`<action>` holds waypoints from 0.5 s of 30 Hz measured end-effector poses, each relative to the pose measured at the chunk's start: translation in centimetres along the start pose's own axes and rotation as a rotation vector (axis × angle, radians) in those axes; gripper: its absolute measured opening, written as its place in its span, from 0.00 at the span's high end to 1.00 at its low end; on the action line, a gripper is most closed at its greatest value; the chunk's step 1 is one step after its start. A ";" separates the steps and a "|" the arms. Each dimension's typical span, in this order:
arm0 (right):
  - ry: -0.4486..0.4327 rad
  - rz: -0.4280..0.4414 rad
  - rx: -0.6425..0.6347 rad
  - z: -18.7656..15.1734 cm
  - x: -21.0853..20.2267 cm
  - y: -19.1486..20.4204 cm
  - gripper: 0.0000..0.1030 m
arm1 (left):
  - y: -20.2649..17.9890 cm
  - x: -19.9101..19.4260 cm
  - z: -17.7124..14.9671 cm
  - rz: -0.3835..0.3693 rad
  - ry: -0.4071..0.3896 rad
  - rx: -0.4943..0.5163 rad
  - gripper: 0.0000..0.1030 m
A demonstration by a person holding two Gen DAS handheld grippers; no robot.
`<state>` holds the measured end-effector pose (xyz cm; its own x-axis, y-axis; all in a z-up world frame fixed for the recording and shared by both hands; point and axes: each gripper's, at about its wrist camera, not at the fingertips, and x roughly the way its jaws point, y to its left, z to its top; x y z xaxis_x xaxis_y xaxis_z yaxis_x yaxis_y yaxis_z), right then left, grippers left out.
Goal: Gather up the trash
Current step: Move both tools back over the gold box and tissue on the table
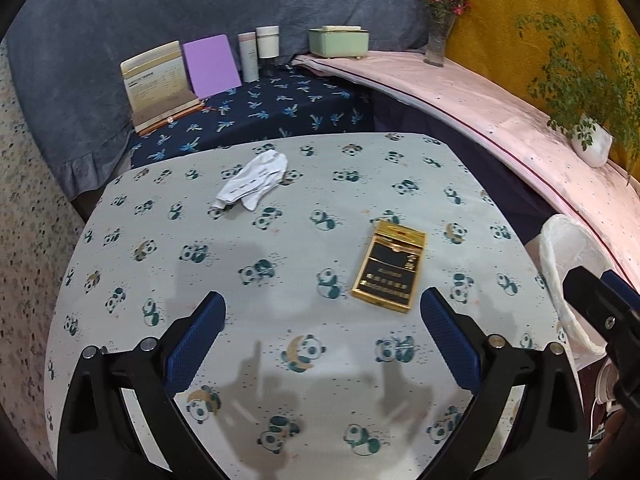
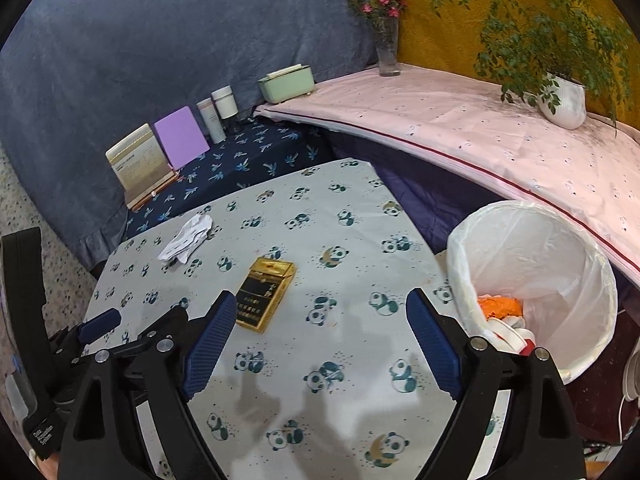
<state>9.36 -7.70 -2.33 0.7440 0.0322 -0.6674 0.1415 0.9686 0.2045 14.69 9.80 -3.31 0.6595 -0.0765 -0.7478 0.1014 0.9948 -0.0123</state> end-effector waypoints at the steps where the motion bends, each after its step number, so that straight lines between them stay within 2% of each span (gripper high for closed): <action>1: 0.006 0.002 -0.005 -0.2 0.3 0.4 0.19 | 0.4 0.1 0.0 0.006 0.001 -0.006 0.09; 15: 0.086 0.004 -0.057 -1.3 4.8 5.0 0.19 | 6.0 1.9 0.0 0.076 0.009 -0.055 0.09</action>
<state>12.78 -2.34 -5.47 0.6852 0.0544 -0.7263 0.0998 0.9808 0.1677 16.54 15.61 -4.84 0.6570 -0.0003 -0.7539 0.0103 0.9999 0.0086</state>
